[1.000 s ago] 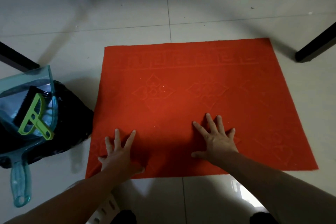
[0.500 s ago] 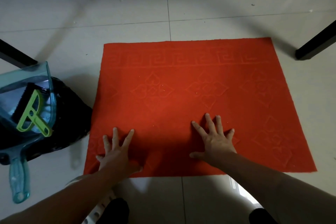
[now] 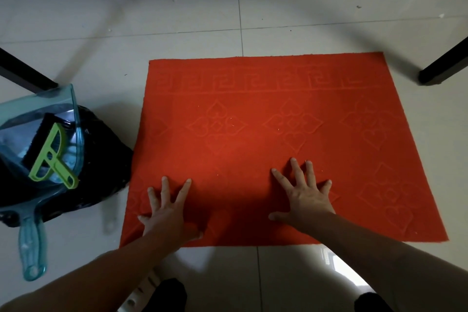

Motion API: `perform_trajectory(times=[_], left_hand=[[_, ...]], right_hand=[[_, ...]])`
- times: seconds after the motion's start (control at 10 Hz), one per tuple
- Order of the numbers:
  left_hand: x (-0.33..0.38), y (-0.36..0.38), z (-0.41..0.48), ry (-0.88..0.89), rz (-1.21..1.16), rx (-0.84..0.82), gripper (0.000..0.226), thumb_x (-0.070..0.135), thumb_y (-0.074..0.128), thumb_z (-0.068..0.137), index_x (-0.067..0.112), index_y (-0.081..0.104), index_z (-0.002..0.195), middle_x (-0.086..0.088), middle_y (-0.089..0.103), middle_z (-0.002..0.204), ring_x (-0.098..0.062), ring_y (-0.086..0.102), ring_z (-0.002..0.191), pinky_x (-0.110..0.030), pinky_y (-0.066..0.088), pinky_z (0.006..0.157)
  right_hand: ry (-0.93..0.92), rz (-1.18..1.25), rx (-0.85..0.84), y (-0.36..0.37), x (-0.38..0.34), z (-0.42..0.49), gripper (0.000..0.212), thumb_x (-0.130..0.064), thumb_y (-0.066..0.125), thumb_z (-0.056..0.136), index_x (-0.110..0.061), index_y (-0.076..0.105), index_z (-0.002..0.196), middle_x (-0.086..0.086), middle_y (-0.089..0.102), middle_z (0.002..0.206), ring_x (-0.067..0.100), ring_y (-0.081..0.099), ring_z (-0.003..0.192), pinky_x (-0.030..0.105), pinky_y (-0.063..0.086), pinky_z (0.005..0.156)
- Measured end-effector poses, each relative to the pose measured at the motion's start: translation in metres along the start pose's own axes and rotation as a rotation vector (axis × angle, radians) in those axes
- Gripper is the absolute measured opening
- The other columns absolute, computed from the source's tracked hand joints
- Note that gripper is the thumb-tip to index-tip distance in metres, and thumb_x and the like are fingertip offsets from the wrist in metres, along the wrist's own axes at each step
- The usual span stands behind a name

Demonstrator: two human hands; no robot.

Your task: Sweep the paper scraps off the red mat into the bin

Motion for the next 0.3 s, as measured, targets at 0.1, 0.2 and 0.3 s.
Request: perform_trajectory(times=[0.1, 0.2, 0.3], left_hand=[[0.001, -0.001, -0.001, -0.011, 0.007, 0.017, 0.131, 0.06, 0.079, 0.065, 0.047, -0.022, 0.147, -0.007, -0.042, 0.152, -0.044, -0.03, 0.141, -0.074, 0.014, 0.108], [0.0, -0.003, -0.001, -0.03, -0.006, 0.022, 0.129, 0.062, 0.078, 0.065, 0.047, -0.02, 0.148, -0.007, -0.039, 0.153, -0.043, -0.027, 0.142, -0.074, 0.016, 0.109], [0.001, -0.017, -0.002, -0.044, -0.061, 0.05, 0.125, 0.064, 0.077, 0.064, 0.048, -0.012, 0.15, -0.004, -0.031, 0.157, -0.041, -0.018, 0.146, -0.071, 0.02, 0.11]], right_hand=[[0.001, -0.003, 0.003, -0.001, 0.001, -0.001, 0.111, -0.077, 0.057, 0.071, -0.047, -0.019, 0.146, 0.002, -0.035, 0.154, 0.039, -0.028, 0.142, 0.074, 0.01, 0.108], [0.004, 0.011, 0.004, -0.003, 0.001, -0.002, 0.109, -0.075, 0.058, 0.072, -0.047, -0.016, 0.147, 0.002, -0.032, 0.156, 0.038, -0.026, 0.143, 0.073, 0.011, 0.108], [-0.001, 0.041, 0.011, -0.013, 0.001, 0.0, 0.098, -0.072, 0.057, 0.077, -0.046, -0.004, 0.149, 0.001, -0.019, 0.16, 0.036, -0.016, 0.147, 0.07, 0.015, 0.11]])
Point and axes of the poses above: each hand's wrist, its own z-axis towards the middle knuckle, its own y-axis out of the palm, x = y × z, the point moved 10 cm from there along z, towards the middle knuckle
